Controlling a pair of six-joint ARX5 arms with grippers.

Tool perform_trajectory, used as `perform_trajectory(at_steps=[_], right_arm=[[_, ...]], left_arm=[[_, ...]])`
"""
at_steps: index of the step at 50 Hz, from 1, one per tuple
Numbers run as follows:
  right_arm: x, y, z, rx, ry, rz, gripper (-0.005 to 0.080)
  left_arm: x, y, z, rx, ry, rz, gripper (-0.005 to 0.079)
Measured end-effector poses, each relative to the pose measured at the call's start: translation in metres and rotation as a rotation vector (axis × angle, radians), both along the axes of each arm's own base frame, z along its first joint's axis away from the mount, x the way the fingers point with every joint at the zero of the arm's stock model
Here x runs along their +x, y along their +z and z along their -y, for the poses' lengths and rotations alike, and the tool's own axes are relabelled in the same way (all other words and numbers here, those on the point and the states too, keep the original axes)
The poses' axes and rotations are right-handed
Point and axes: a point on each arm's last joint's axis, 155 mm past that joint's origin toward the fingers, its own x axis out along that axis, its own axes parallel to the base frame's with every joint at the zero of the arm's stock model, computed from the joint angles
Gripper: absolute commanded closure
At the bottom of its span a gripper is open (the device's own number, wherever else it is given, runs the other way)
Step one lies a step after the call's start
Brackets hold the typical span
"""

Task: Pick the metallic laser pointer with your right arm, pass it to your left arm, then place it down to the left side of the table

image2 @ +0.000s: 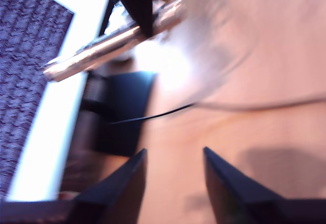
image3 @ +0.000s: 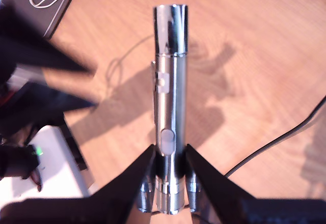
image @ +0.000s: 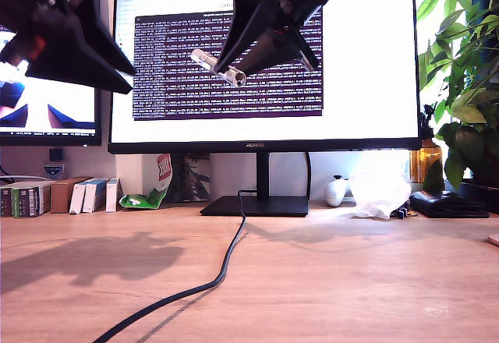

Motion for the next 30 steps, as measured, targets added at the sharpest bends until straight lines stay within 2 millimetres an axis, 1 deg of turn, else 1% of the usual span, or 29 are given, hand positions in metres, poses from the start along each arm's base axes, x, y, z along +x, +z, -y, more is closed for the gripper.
perform_trajectory(at_steps=[1, 6, 12, 22, 30], right_arm=[[0.000, 0.000, 0.000, -0.001, -0.003, -0.004, 0.0765], [0.000, 0.001, -0.002, 0.003, -0.003, -0.002, 0.0765], [-0.001, 0.001, -0.003, 0.004, -0.003, -0.003, 0.0765], [-0.003, 0.001, -0.006, 0.004, 0.004, -0.004, 0.0765], [-0.010, 0.003, -0.015, 0.020, 0.014, -0.017, 0.0765]], left_arm=[[0.001, 0.003, 0.001, 0.036, -0.031, 0.057, 0.0340], [0.009, 0.021, 0.007, 0.075, -0.072, 0.211, 0.0337], [0.011, 0.035, 0.015, 0.114, -0.123, 0.338, 0.0337], [0.000, 0.039, 0.034, 0.199, -0.238, 0.471, 0.0338], [-0.006, 0.042, 0.044, 0.234, -0.294, 0.537, 0.0338]])
